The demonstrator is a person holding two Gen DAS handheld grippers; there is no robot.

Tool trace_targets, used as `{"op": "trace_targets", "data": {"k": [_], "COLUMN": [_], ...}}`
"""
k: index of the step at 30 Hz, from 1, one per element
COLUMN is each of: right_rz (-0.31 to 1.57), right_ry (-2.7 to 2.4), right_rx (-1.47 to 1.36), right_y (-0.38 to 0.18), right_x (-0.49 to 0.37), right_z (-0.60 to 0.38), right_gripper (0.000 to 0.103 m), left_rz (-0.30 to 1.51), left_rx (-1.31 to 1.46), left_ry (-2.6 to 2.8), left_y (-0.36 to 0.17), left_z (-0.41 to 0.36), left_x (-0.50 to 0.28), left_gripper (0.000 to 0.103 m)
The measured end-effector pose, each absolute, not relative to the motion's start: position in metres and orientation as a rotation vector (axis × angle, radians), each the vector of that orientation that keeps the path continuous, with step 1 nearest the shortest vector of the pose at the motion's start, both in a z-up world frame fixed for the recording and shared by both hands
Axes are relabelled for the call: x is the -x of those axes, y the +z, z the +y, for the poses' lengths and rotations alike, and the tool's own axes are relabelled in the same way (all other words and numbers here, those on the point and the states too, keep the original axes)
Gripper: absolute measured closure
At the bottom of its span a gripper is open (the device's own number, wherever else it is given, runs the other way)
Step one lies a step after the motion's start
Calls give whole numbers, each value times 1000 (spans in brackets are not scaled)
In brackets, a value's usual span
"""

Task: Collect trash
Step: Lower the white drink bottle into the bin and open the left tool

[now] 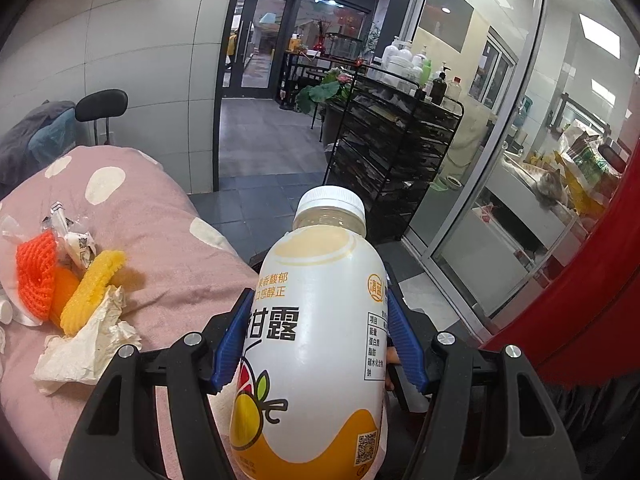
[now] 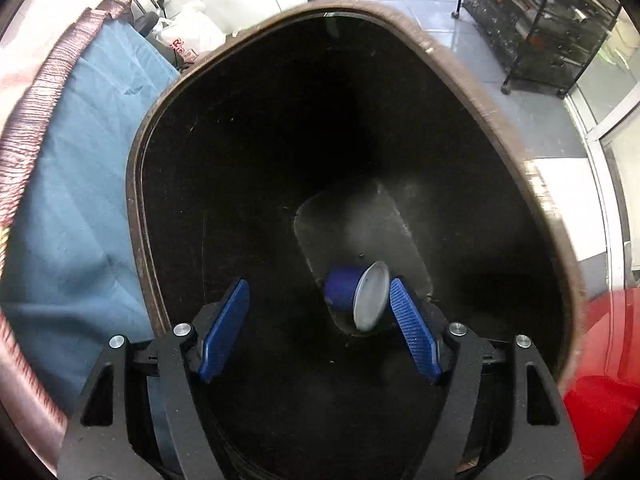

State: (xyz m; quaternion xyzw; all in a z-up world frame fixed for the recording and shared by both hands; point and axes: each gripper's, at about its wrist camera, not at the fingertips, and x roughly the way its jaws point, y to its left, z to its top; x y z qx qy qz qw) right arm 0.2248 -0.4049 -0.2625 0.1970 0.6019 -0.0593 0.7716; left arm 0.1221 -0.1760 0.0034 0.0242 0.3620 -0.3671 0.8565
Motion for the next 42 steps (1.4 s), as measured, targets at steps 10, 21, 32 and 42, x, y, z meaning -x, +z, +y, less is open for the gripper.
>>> {"op": "trace_targets", "data": {"k": [10,21,32,42], "right_rz": [1172,1013,998,988], "right_ry": [-237,-460,-528,-537], "right_rx": [-455,-495,-545,-563], "right_y": [-222,-184,-178,-174], "right_x": [-172,-119,-91,-85], "right_z": [-435,-477,-506,-513], "right_gripper": [29,23,23,22], "left_rz": [786,938,1121,1222], "left_rx": [-78,-154,-169,-214], "left_ry": [-844,-848,-781,-711], "left_y": [-3,-39,-85,-122], "left_z": [-228,-293,-322,-342], "left_x": [-130,-146,-164,-174], "left_gripper": [40,40,40,40]}}
